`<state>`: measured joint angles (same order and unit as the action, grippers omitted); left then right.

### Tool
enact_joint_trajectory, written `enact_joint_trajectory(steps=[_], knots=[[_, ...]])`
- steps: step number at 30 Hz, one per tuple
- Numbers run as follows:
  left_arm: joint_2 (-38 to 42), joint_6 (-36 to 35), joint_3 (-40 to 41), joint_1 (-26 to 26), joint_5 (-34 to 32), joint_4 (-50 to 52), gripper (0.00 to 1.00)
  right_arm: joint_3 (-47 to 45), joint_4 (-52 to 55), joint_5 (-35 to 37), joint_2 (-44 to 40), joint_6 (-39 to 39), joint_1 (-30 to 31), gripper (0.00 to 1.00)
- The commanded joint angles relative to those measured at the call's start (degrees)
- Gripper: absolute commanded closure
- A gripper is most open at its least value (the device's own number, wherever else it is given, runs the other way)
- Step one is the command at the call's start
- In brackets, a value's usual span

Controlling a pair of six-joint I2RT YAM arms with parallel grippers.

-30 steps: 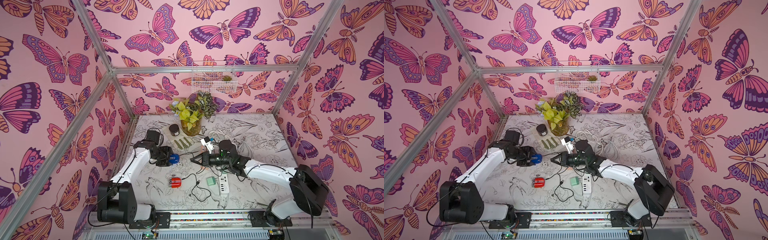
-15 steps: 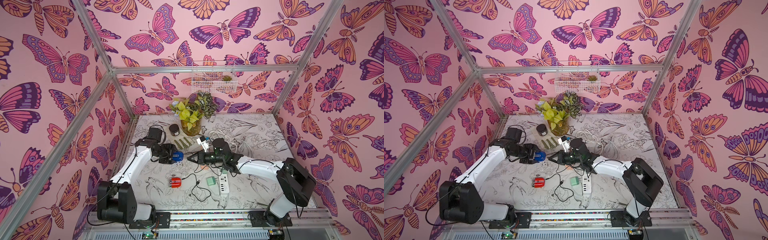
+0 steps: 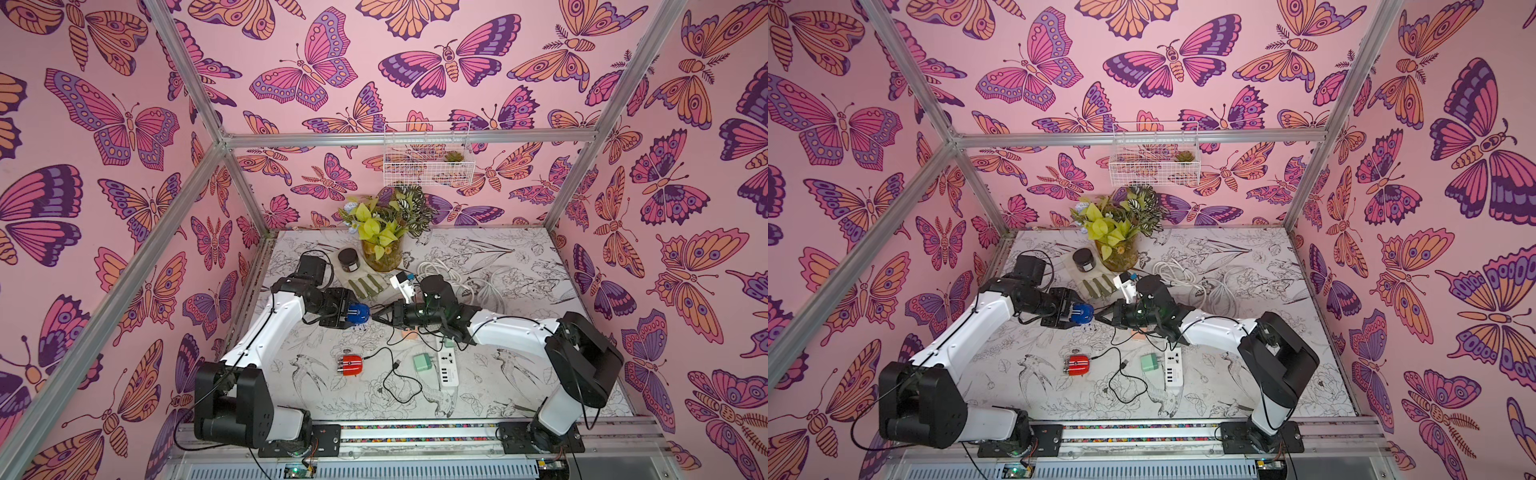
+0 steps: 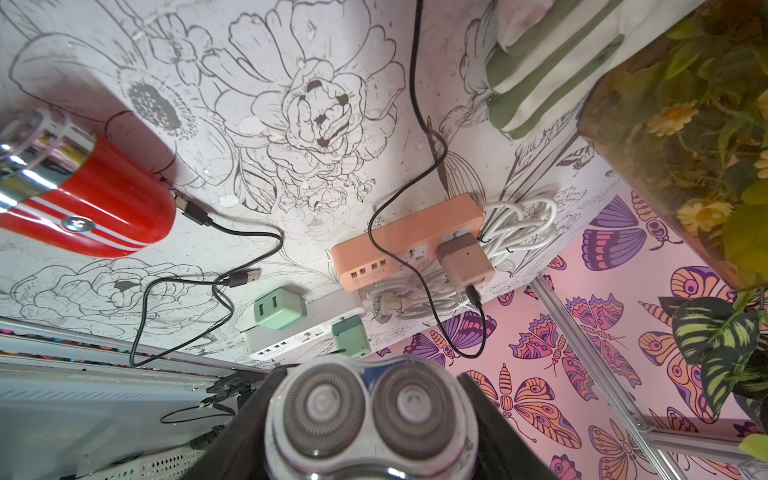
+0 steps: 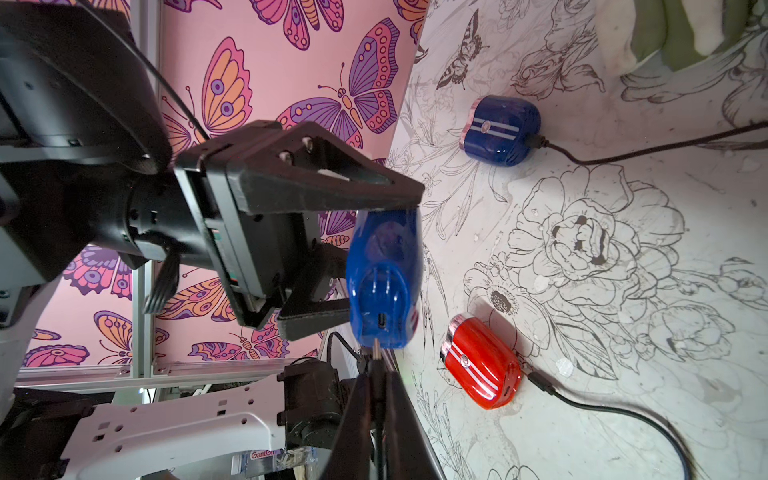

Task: Charge the electric shaver
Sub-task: Insert the charging cable into the electric shaver.

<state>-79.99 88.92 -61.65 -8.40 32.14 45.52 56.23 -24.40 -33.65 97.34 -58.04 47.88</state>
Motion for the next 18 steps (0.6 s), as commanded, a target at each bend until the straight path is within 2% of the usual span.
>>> enact_joint_trajectory(steps=[1, 18], knots=[[-0.1, -0.9, -0.2, -0.5, 1.3, 1.7, 1.0, 1.6, 1.0, -0.5, 0.6, 1.3, 0.1, 1.0], [-0.8, -0.8, -0.7, -1.7, 1.0, 1.7, 1.0, 1.9, 1.3, -1.1, 1.1, 1.1, -0.5, 1.0]])
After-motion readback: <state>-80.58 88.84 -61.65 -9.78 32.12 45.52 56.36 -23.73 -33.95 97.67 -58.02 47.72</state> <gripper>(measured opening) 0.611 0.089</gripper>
